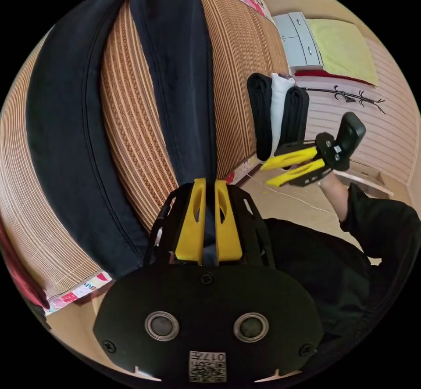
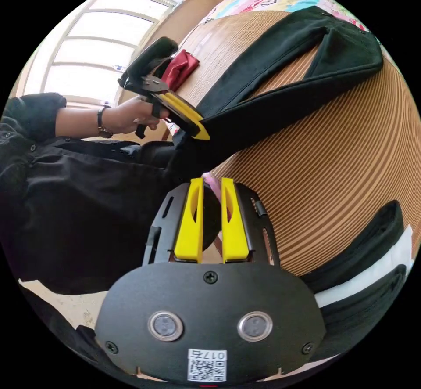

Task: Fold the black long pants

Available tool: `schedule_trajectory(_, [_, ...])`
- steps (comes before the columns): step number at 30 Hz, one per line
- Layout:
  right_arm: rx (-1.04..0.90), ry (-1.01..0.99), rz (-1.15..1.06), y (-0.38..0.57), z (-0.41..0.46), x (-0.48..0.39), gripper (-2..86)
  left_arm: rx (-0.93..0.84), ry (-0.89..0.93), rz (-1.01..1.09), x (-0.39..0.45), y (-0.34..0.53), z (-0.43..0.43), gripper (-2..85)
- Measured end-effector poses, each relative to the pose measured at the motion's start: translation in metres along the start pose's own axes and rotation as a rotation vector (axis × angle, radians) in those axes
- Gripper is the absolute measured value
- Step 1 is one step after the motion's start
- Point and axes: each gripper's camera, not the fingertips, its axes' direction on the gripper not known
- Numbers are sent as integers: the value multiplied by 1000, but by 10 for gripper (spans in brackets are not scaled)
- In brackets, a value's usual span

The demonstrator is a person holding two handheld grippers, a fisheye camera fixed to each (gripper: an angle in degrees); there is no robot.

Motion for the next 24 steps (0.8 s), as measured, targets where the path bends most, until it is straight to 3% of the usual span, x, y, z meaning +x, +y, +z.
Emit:
schedule_trajectory(2, [80,-2,105,-16,-34,48,76,9,-8,26,-5,12,-8,37])
schedule_trajectory(9, [626,-226,515,-98,-147,216,94,125,145,27,-30,56,-26,37])
schedule_trajectory(14, [703,-160,679,-154,-160,249,109,233,175,30,-36,85,-41,36])
schedule_trajectory(24, [806,-101,672,-259,-130,252,134,449,368,-68,-57,136,-69,34])
